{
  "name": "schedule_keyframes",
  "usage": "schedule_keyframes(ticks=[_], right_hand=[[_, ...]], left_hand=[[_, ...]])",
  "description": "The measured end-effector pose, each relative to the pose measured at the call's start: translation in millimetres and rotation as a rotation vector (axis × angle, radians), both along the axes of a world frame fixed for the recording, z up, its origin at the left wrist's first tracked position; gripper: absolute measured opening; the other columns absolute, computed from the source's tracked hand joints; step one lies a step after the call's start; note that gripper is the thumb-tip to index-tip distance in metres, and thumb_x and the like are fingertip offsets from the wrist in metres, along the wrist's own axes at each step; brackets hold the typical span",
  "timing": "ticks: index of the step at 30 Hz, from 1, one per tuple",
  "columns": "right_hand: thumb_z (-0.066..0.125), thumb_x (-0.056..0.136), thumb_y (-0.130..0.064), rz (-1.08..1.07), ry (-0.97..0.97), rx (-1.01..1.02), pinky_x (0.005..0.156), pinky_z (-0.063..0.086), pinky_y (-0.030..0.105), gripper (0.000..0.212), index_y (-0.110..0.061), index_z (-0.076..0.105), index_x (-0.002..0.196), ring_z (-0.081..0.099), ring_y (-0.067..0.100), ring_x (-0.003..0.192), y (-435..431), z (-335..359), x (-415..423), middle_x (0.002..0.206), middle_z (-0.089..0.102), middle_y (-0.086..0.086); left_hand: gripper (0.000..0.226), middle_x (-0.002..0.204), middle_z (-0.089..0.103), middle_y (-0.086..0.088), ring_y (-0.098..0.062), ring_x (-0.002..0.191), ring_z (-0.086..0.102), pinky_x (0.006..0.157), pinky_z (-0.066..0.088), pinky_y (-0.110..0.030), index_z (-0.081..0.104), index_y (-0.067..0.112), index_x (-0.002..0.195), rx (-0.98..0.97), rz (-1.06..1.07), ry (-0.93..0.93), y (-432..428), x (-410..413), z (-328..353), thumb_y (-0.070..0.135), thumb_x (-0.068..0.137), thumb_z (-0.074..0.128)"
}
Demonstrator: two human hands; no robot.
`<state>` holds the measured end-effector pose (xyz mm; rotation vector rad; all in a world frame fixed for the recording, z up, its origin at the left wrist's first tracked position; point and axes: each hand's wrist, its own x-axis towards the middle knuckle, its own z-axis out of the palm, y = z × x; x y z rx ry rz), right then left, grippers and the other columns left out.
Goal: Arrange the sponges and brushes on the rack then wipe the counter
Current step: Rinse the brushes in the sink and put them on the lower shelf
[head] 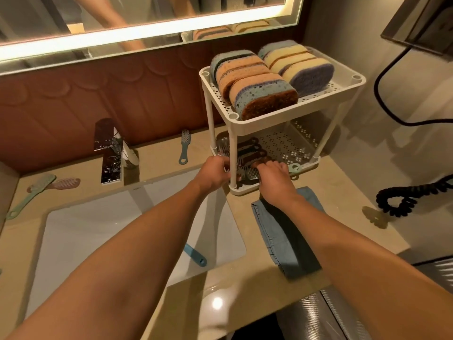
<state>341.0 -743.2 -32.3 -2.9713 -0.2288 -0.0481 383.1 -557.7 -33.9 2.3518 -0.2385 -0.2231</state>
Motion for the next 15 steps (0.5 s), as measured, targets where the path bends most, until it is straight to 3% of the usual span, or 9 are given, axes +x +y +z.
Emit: schedule_keyframes(ticks=[6, 11, 15], right_hand=[[0.053, 0.092, 0.001, 0.006, 0.013, 0.034, 0.111, 0.029, 0.039, 0.048, -0.018, 0.054, 0.136, 0.047, 0.027, 0.121, -0.7, 0.9, 0.9, 0.123, 0.058, 0.007], [0.052, 0.093, 0.000, 0.022, 0.041, 0.028, 0.107, 0.031, 0.038, 0.050, -0.021, 0.052, 0.139, 0.049, 0.028, 0.119, 0.4, -0.4, 2.5, 0.122, 0.060, 0.009], [0.054, 0.094, -0.001, 0.019, 0.042, 0.020, 0.105, 0.032, 0.037, 0.048, -0.022, 0.054, 0.137, 0.050, 0.028, 0.117, 0.6, -2.8, 3.9, 0.121, 0.061, 0.008]], left_hand=[[0.032, 0.102, 0.072, -0.002, -0.018, 0.091, 0.066, 0.081, 0.054, -0.027, 0.076, 0.010, 0.107, -0.003, 0.005, 0.065, -7.2, 9.4, 3.0, 0.018, 0.078, 0.087], [0.022, 0.107, 0.072, -0.011, -0.027, 0.099, 0.068, 0.090, 0.059, -0.042, 0.074, 0.010, 0.111, 0.026, -0.004, 0.056, -8.4, 10.8, 0.6, 0.011, 0.089, 0.075], [0.019, 0.108, 0.070, -0.012, -0.024, 0.095, 0.064, 0.088, 0.055, -0.036, 0.074, 0.007, 0.110, 0.056, -0.001, 0.001, -7.3, 5.8, 1.8, 0.005, 0.091, 0.069]])
